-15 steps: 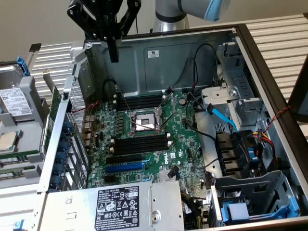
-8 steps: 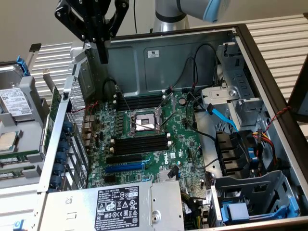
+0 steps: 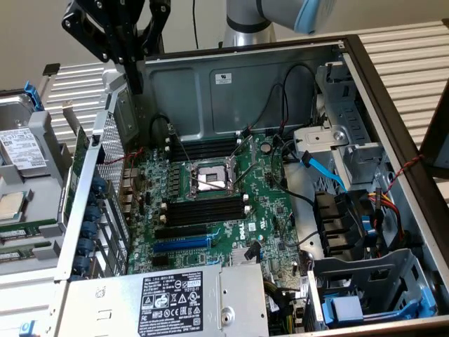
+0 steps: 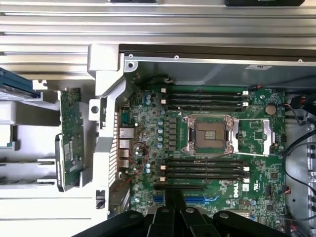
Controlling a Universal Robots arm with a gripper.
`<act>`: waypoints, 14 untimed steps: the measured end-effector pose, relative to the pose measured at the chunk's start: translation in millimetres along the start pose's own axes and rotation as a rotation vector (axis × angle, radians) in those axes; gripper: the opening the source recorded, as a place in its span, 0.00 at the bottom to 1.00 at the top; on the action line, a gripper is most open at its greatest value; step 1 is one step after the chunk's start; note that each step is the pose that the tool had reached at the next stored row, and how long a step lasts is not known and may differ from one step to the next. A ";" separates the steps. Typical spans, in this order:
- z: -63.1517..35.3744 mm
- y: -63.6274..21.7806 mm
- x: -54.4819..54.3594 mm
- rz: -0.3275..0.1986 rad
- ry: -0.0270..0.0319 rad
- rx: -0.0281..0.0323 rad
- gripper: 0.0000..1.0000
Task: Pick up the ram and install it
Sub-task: 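Reach for the ram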
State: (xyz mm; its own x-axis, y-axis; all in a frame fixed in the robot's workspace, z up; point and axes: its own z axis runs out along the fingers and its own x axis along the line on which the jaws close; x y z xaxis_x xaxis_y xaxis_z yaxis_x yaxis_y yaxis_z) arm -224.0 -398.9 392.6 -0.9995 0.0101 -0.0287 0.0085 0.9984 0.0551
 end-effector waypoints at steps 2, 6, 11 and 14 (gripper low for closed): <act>-0.1 -0.1 4.8 -0.008 0.0007 -0.0014 0.11; -0.5 -0.3 14.2 -0.023 0.0025 -0.0054 0.11; -0.7 -0.5 25.2 -0.043 0.0052 -0.0099 0.11; -0.9 -0.7 29.9 -0.058 0.0084 -0.0132 0.11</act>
State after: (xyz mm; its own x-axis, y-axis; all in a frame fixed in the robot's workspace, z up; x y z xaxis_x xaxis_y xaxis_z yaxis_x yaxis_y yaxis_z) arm -253.9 -399.4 392.6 -0.9985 -0.0484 -0.0238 -0.0499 0.9965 0.0667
